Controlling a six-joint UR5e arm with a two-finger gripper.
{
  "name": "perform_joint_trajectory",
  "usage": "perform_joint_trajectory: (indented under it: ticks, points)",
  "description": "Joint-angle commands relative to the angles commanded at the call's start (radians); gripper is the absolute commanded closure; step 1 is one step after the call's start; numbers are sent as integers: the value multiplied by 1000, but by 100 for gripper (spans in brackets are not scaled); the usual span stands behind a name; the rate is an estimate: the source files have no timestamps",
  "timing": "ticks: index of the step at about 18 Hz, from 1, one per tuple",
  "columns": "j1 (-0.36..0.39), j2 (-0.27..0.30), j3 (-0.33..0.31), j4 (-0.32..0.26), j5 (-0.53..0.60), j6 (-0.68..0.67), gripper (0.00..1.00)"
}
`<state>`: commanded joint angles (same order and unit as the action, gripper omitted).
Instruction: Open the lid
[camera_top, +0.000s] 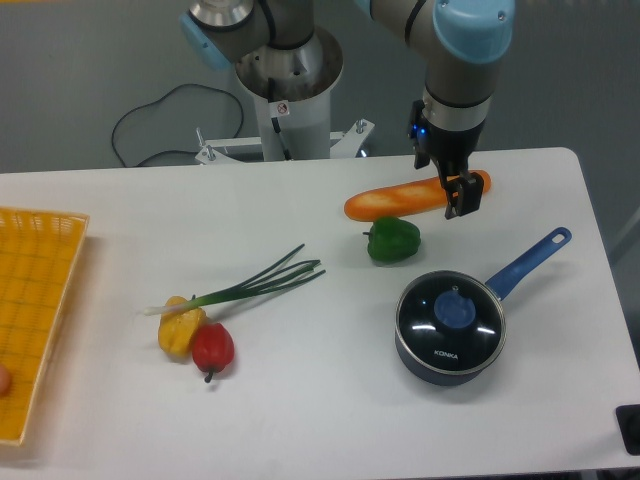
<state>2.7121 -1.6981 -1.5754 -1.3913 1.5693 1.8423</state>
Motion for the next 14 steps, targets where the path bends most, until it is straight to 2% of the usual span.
perform_joint_trajectory:
  ticks: [5, 9, 11, 14]
  points:
    - [0, 3, -8, 2, 5, 0, 0]
    - [5, 14, -61, 8, -2, -2, 0]
    - [9, 14, -63, 6, 0, -6, 0]
    - [6, 14, -64, 6, 0, -76, 0]
